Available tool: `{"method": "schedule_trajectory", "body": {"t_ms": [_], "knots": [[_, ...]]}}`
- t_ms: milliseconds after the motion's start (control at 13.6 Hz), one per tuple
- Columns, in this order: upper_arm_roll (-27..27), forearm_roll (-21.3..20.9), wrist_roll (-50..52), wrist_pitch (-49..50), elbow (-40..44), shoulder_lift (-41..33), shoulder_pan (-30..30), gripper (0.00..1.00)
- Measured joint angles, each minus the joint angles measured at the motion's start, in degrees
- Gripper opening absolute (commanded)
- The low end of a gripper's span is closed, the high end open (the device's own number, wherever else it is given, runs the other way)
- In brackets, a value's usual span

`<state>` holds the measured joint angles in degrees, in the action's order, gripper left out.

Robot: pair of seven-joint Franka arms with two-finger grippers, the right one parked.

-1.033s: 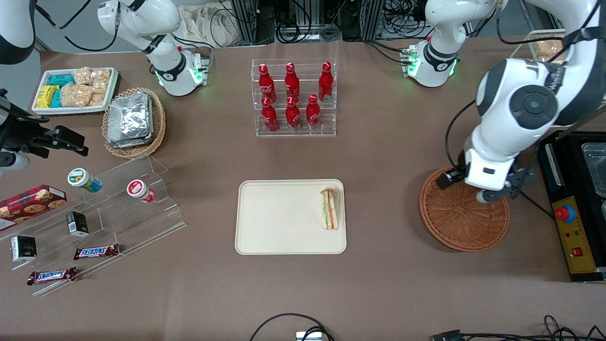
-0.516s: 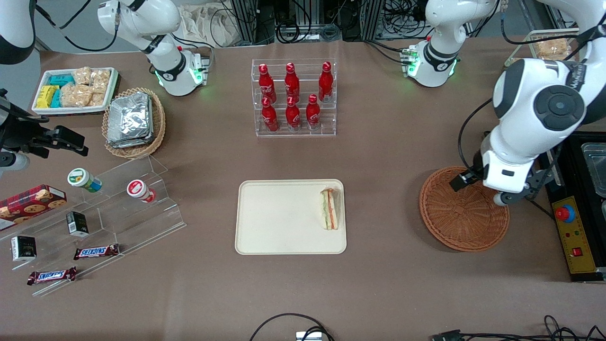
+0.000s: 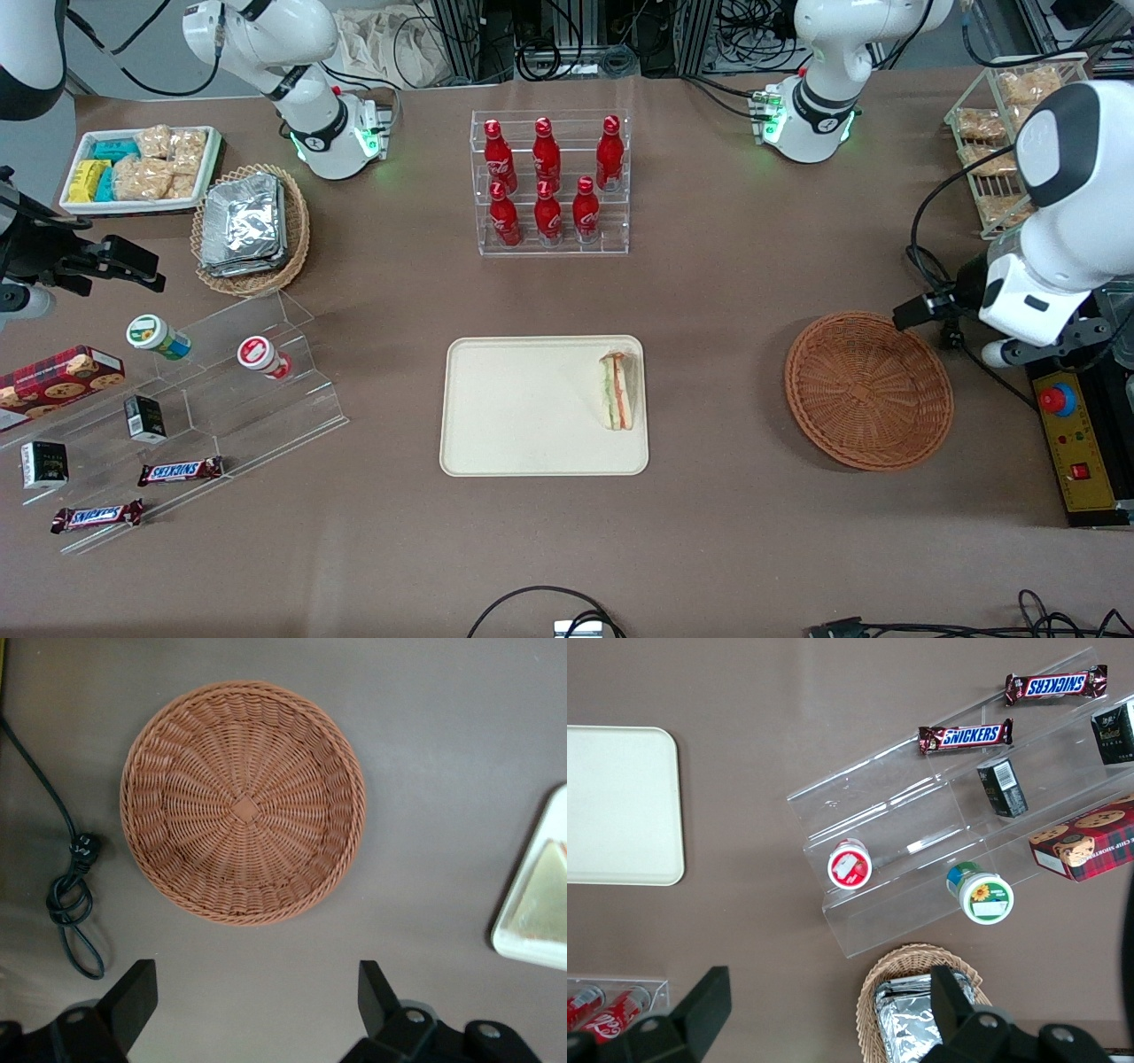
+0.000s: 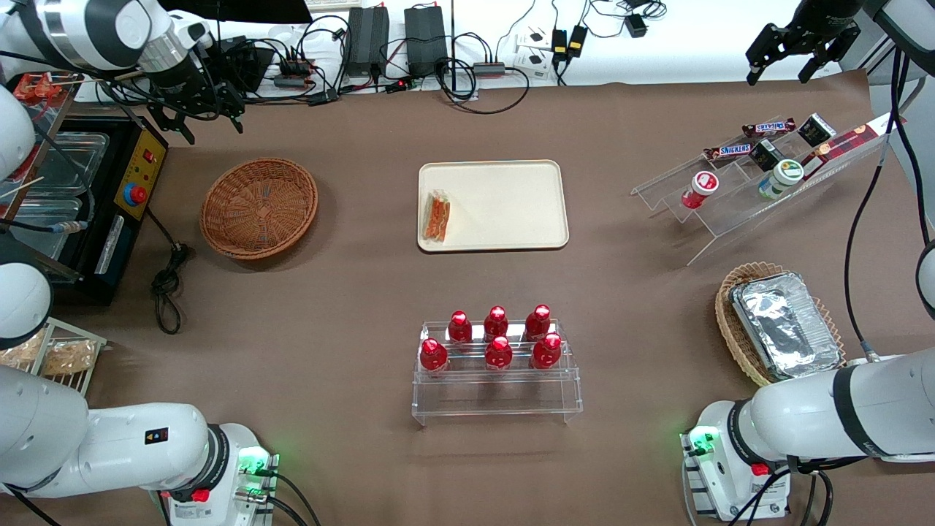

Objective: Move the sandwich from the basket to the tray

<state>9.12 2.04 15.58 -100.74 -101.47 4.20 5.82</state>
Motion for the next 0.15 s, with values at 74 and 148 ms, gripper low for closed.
{"method": "schedule_trajectory", "body": {"t_ms": [74, 148], "knots": [[0.3, 0.0, -1.0, 0.7, 0.3, -0.2, -0.2, 1.00], [0.9, -0.5, -1.9, 1.8, 1.1, 0.2, -0.4, 1.00]]}}
